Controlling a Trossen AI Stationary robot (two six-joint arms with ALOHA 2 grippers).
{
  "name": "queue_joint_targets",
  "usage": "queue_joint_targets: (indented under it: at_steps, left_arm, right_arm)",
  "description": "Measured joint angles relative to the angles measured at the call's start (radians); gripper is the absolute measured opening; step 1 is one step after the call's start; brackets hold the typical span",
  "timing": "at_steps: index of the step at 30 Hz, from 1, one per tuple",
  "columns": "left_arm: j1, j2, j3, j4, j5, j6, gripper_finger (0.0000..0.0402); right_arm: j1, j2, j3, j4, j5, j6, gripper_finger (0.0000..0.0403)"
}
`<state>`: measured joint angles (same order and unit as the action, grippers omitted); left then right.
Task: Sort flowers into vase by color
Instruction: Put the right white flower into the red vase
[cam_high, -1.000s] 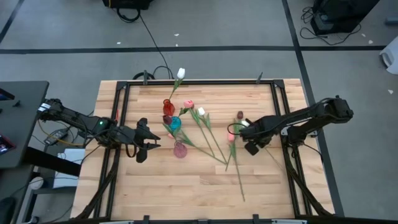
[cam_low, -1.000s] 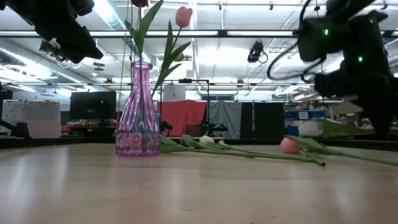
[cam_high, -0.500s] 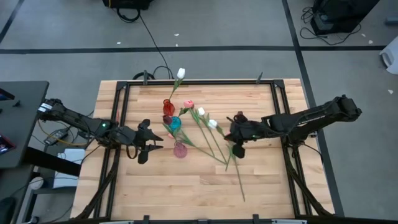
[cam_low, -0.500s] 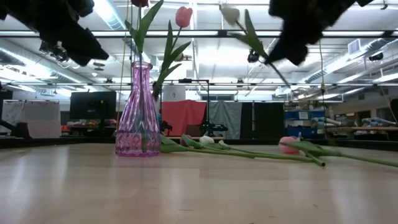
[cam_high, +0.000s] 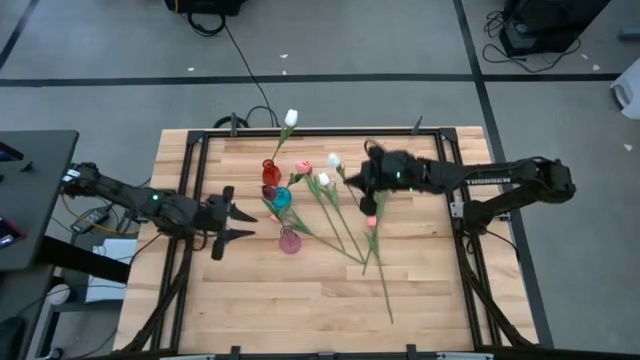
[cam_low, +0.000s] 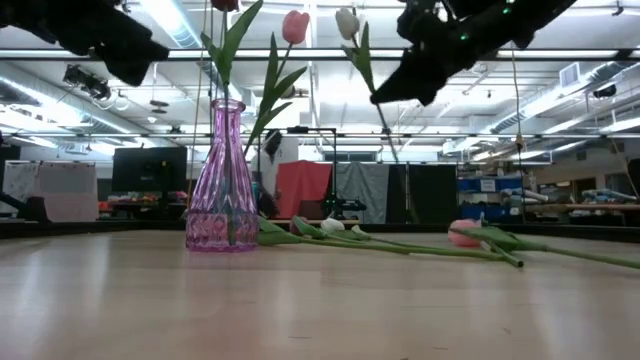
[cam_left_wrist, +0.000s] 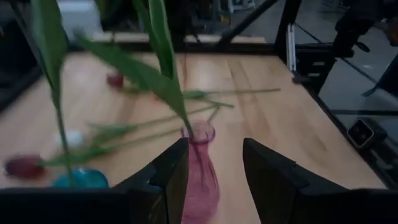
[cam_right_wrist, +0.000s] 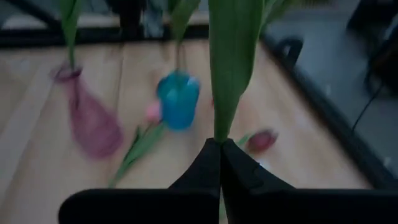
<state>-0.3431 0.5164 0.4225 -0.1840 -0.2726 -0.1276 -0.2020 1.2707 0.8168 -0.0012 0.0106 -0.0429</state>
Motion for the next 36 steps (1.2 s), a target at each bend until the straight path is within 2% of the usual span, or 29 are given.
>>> queue_joint_targets:
  at_steps: [6,10,16,24,27,36]
  left_arm:
    - [0.000,-0.075,0.000,-0.002,-0.084,0.127,0.0156]
    - [0.000,-0.072,0.000,0.002,-0.143,0.119,0.0156]
    - [0.001,-0.065,-0.002,0.016,-0.176,0.125,0.0156]
    - [0.019,-0.065,-0.002,0.100,-0.232,0.273,0.0156]
    - [0.059,-0.065,-0.002,0.133,-0.220,0.313,0.0156]
    - [0.213,-0.008,-0.002,0.181,-0.001,0.307,0.0156]
  right_arm:
    - [-0.165,0.062,0.001,0.247,-0.221,-0.065,0.0008]
    - [-0.231,0.156,0.000,0.373,-0.339,-0.055,0.0008]
    - [-0.284,0.256,0.000,0.496,-0.382,-0.016,0.0008]
    - [-0.314,0.281,0.000,0.549,-0.405,-0.008,0.0008]
    - [-0.330,0.281,0.000,0.551,-0.406,-0.005,0.0008]
    - [-0.403,0.281,0.090,0.487,-0.501,-0.010,0.0007]
